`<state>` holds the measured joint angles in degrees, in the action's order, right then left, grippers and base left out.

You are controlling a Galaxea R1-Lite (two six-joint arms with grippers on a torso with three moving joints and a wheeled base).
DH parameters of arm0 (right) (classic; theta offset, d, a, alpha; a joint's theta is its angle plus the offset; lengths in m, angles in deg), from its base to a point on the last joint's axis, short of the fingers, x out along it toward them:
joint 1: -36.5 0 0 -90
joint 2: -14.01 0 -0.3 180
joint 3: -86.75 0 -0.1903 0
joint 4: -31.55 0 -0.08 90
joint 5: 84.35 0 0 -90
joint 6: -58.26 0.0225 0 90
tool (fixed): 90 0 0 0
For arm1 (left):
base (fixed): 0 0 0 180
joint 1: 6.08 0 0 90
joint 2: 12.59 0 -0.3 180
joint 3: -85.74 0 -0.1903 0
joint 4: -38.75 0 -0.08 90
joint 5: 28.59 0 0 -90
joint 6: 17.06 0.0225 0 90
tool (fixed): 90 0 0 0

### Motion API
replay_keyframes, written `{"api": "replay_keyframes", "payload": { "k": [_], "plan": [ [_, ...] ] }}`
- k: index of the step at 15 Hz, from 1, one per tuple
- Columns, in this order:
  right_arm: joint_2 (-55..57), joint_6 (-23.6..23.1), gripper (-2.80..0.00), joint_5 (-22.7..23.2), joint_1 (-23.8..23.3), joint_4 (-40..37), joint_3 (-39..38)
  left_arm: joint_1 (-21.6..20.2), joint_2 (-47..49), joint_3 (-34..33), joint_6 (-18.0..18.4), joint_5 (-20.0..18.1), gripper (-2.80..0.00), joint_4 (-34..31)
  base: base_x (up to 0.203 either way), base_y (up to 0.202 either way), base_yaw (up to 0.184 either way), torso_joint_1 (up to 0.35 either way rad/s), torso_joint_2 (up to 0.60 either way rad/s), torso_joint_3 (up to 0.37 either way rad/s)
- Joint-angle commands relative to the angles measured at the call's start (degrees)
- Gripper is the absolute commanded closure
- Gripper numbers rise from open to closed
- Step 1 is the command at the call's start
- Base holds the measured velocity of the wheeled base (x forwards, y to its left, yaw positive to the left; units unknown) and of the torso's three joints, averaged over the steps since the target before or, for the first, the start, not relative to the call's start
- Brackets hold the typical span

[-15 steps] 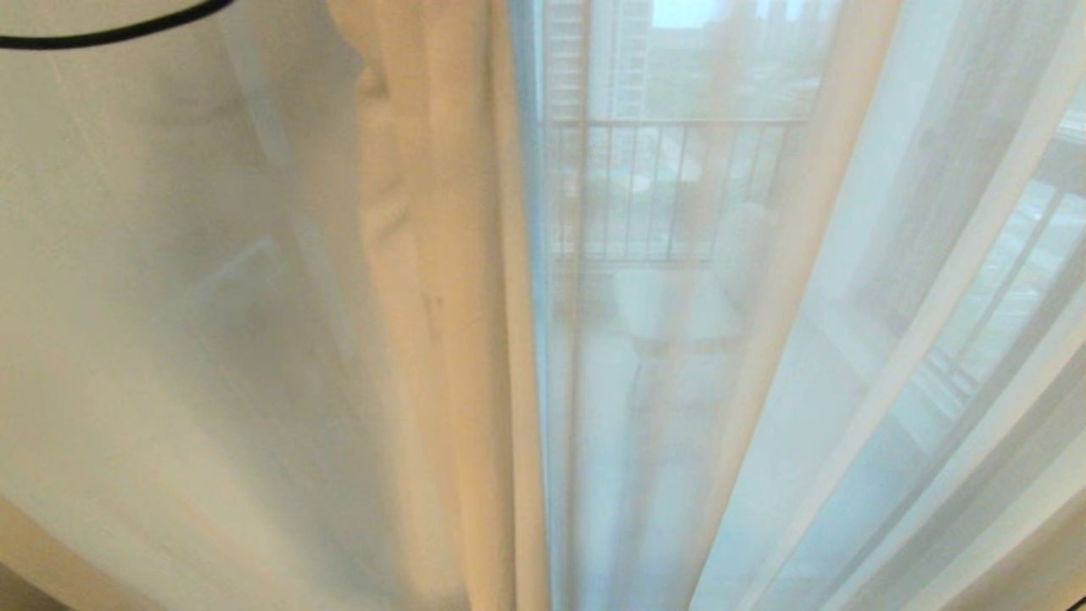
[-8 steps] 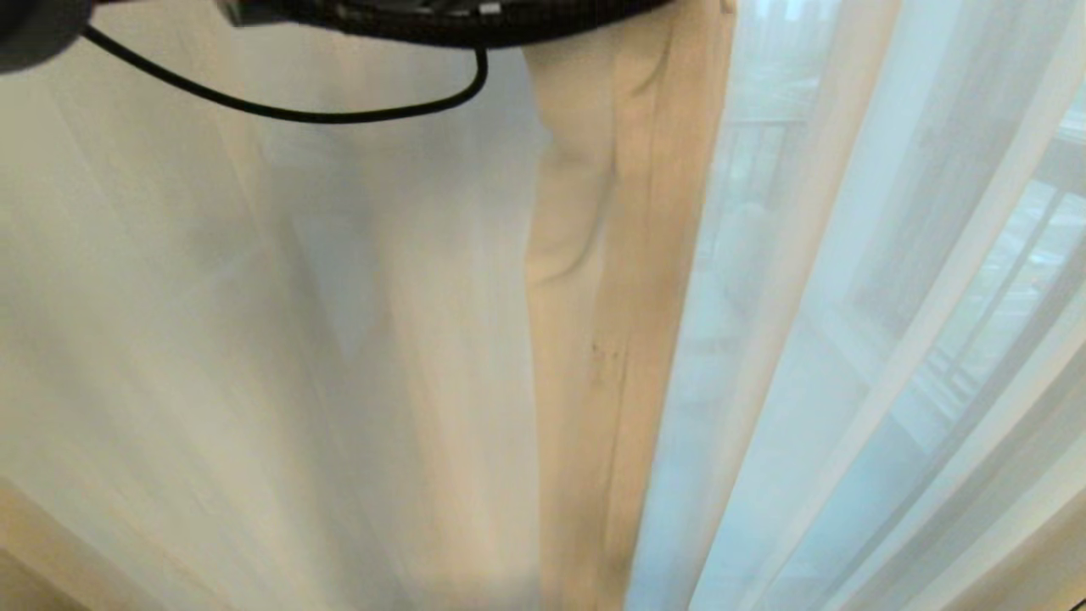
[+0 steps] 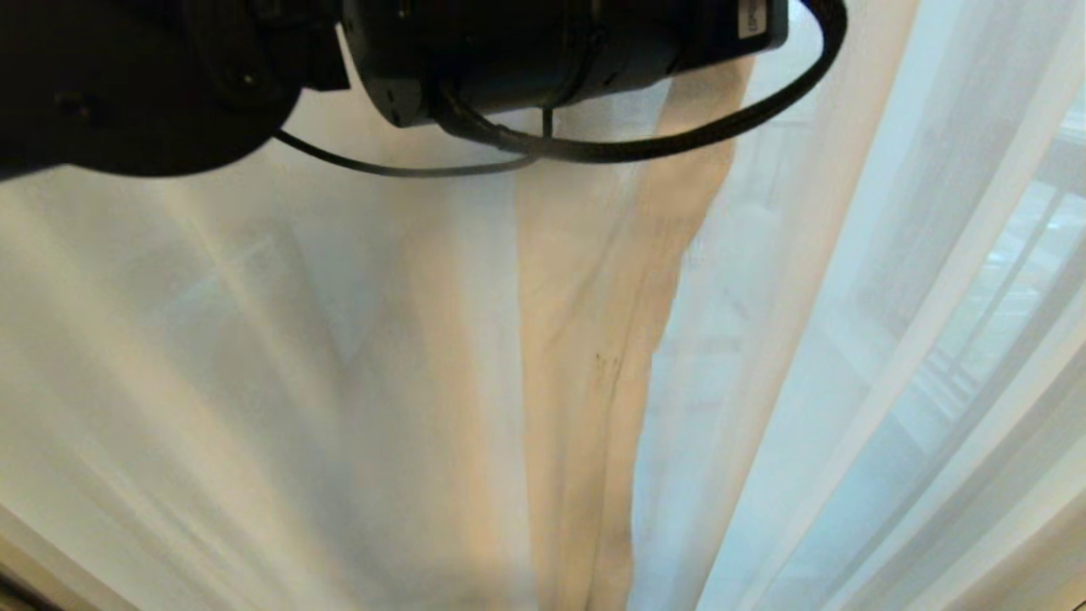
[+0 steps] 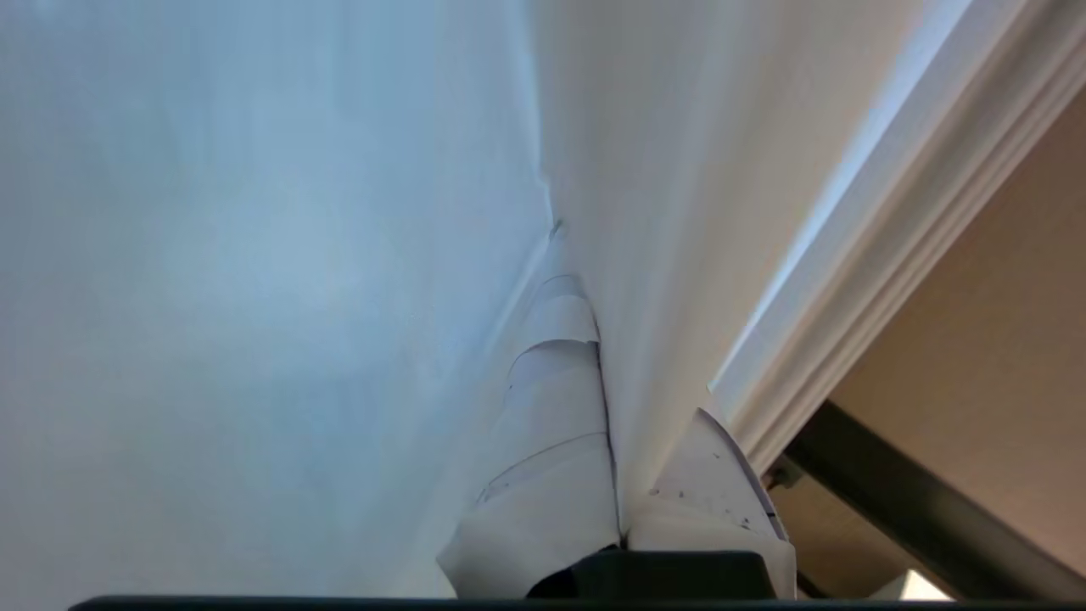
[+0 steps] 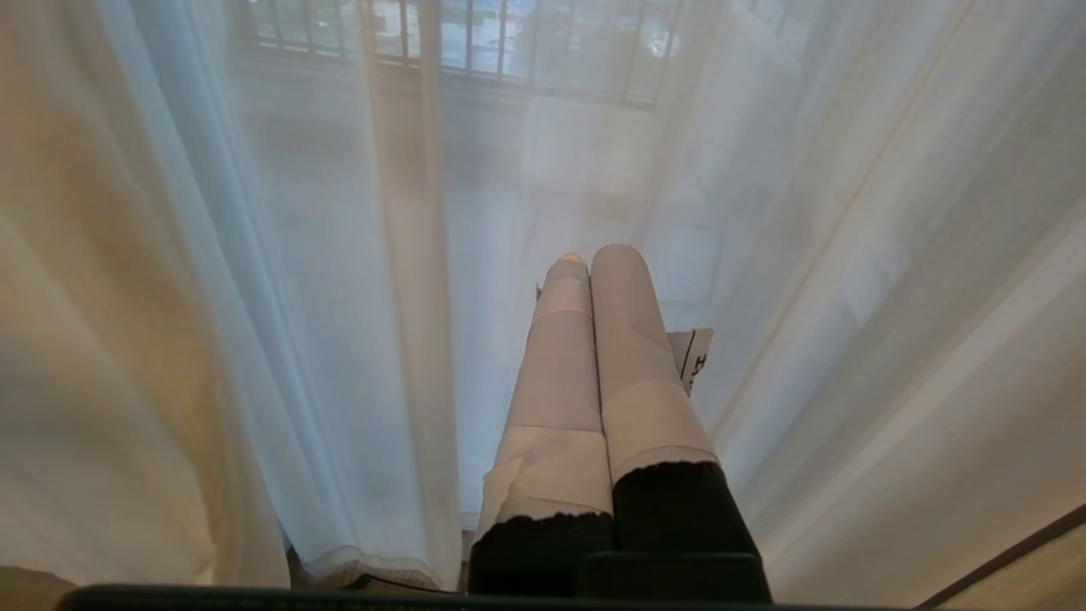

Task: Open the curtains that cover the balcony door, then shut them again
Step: Close the inner curtains on both sides

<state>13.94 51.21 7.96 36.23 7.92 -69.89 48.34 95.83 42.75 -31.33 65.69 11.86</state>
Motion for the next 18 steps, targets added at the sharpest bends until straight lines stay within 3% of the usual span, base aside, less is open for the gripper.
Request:
{"api": "replay_keyframes", "payload": {
  "k": [1, 4, 9, 14, 18],
  "plan": [
    [0.07, -0.07, 0.00, 0.07, 0.00, 0.00, 0.00, 0.08, 1.78, -0.09, -0.41, 0.22, 0.00, -0.43, 0.000, 0.000, 0.000, 0.000, 0.00, 0.000],
    [0.07, -0.07, 0.00, -0.02, 0.00, 0.00, 0.00, -1.64, 1.96, -0.17, -0.41, 2.49, 0.00, -0.43, 0.000, 0.000, 0.000, 0.000, 0.00, 0.000],
    [0.07, -0.07, 0.00, 0.01, 0.00, 0.00, 0.00, -6.91, 1.39, -0.24, -0.29, 10.56, 0.00, -0.67, 0.000, 0.000, 0.000, 0.000, 0.00, 0.000],
    [0.07, -0.07, 0.00, 0.07, 0.00, 0.00, 0.00, -14.01, -0.59, -1.66, 3.54, 17.29, 0.00, -2.58, 0.000, 0.000, 0.000, 0.000, 0.00, 0.000],
    [0.07, -0.07, 0.00, 0.07, 0.00, 0.00, 0.00, -20.33, -1.10, -1.68, 4.36, 18.72, 0.00, -5.11, 0.000, 0.000, 0.000, 0.000, 0.00, 0.000]
  ]
}}
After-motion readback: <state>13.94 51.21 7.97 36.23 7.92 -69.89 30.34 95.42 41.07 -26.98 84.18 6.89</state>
